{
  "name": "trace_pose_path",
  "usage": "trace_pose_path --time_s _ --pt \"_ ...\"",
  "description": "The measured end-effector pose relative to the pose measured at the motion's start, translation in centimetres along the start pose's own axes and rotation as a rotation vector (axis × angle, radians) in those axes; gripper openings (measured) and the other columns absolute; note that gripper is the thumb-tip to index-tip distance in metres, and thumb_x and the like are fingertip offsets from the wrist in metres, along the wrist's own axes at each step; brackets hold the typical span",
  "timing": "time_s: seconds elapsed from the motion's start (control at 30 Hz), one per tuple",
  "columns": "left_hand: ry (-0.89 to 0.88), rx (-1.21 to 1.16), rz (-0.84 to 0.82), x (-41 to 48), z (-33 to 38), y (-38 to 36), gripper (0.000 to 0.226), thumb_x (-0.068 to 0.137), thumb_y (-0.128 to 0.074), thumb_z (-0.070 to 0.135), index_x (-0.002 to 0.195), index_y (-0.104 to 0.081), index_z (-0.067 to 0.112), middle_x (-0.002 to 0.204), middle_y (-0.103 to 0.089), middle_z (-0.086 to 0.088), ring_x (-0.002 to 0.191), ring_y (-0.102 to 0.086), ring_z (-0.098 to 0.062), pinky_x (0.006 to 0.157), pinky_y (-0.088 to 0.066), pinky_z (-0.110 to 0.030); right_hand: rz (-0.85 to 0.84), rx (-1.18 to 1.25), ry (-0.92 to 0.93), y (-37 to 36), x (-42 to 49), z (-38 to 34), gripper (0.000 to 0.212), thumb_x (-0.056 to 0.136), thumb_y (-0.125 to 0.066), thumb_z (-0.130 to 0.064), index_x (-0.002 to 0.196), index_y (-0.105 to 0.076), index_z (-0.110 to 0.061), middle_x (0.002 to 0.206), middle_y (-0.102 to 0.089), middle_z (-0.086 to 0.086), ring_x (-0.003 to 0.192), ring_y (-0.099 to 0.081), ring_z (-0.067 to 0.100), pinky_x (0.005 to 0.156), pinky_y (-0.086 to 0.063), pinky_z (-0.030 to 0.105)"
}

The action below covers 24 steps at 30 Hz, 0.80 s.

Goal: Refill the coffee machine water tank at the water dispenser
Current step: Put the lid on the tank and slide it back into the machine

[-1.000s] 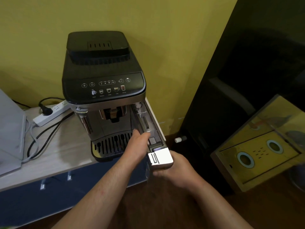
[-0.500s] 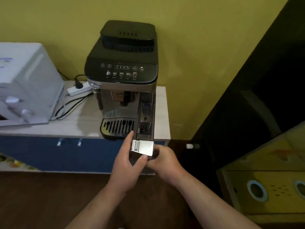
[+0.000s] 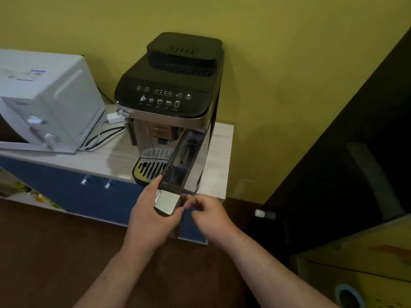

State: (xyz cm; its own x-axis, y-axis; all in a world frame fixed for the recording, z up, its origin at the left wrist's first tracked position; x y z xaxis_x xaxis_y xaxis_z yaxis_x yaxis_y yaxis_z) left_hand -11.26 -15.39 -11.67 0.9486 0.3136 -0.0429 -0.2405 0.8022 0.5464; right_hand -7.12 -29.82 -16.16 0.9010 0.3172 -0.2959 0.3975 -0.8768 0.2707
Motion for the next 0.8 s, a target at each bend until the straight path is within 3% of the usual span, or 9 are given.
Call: trace_pose_path --time_s 0.13,0.23,0.33,0.4,0.47,0.53,0.6,0.67,0.8 --pt "0.010 -0.018 0.019 1.1 0.0 -0.6 0.094 0.078 -0.084 0.018 0.156 -0.033 0.031 0.135 -0.049 0.014 0.118 -0.039 -0.002 0.097 -0.034 -0.024 0.105 0.159 -0.087 3.3 4.7 0.8 0.015 0.096 -0.052 -0.012 0.096 -0.065 -0.019 0.103 -0.066 0.004 0.097 -0.064 0.017 0.089 -0.057 0.042" --pt "-0.007 -0.045 0.041 1.9 0.1 -1.2 0.094 0.077 -0.085 0.018 0.155 -0.034 0.034 0.127 -0.047 0.020 0.116 -0.042 -0.001 0.087 -0.035 -0.015 0.105 0.290 -0.196 4.8 9.3 1.2 0.014 0.101 -0.043 -0.027 0.099 -0.056 -0.022 0.110 -0.063 0.006 0.090 -0.060 0.013 0.090 -0.054 0.042" --pt "0.005 -0.063 0.059 2.0 -0.3 -1.6 0.095 0.075 -0.086 0.017 0.153 -0.036 0.036 0.126 -0.049 0.022 0.116 -0.045 0.000 0.080 -0.037 -0.009 0.080 0.418 -0.268 4.3 14.1 2.0 0.038 0.103 -0.028 -0.044 0.092 -0.057 -0.023 0.097 -0.064 0.005 0.092 -0.058 0.016 0.099 -0.042 0.037" --pt "0.000 -0.054 0.066 1.8 -0.4 -1.5 0.095 0.071 -0.088 0.018 0.151 -0.041 0.035 0.129 -0.054 0.020 0.120 -0.049 -0.002 0.092 -0.040 -0.016 0.116 0.453 -0.320 3.8 16.6 3.3 0.058 0.094 -0.026 -0.063 0.106 -0.063 -0.020 0.113 -0.067 0.012 0.112 -0.058 0.027 0.109 -0.036 0.046" --pt "-0.013 -0.038 0.083 1.6 -0.4 -1.5 0.096 0.067 -0.090 0.018 0.151 -0.044 0.034 0.128 -0.058 0.019 0.120 -0.054 -0.005 0.096 -0.042 -0.021 0.165 0.523 -0.386 3.8 18.3 4.1 0.073 0.088 -0.025 -0.072 0.123 -0.060 -0.018 0.124 -0.064 0.013 0.118 -0.055 0.029 0.109 -0.035 0.046" --pt "-0.015 -0.037 0.094 1.5 -0.4 -1.7 0.096 0.065 -0.092 0.018 0.147 -0.045 0.037 0.124 -0.057 0.027 0.120 -0.054 -0.005 0.093 -0.041 -0.016 0.188 0.564 -0.417 4.0 19.0 3.7 0.073 0.093 -0.022 -0.068 0.126 -0.058 -0.014 0.124 -0.063 0.014 0.118 -0.055 0.027 0.101 -0.036 0.038" --pt "-0.020 -0.029 0.089 1.4 -0.1 -2.0 0.099 0.065 -0.092 0.018 0.146 -0.042 0.042 0.121 -0.050 0.037 0.120 -0.052 -0.001 0.090 -0.038 -0.010 0.214 0.588 -0.403 4.1 19.8 3.7 0.069 0.096 -0.019 -0.063 0.126 -0.058 -0.014 0.124 -0.064 0.014 0.121 -0.053 0.026 0.099 -0.033 0.038" --pt "-0.022 -0.026 0.091 1.3 0.0 -2.1 0.100 0.064 -0.093 0.019 0.148 -0.042 0.040 0.122 -0.051 0.036 0.121 -0.053 -0.001 0.092 -0.041 -0.013 0.225 0.625 -0.380 3.9 20.2 3.8 0.067 0.096 -0.021 -0.062 0.121 -0.062 -0.016 0.119 -0.067 0.010 0.121 -0.054 0.025 0.101 -0.034 0.039" --pt "-0.042 -0.015 0.117 1.7 0.4 -2.5 0.099 0.065 -0.091 0.022 0.141 -0.035 0.050 0.120 -0.040 0.045 0.113 -0.044 0.027 0.083 -0.036 0.004 0.239 0.677 -0.350 4.0 20.6 3.6 0.056 0.099 -0.024 -0.056 0.087 -0.065 -0.019 0.106 -0.071 0.009 0.118 -0.058 0.028 0.109 -0.035 0.045"
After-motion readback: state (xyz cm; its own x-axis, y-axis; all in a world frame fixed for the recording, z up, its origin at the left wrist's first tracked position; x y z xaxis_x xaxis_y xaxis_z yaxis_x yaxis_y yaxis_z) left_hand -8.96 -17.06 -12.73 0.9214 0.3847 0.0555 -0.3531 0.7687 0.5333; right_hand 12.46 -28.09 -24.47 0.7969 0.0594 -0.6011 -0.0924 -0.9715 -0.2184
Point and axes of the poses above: each hand's wrist, its own x-axis towards the middle knuckle, its own y-axis out of the back of the hand, z = x × y, the point moved 7 cm from there along x, towards the middle knuckle
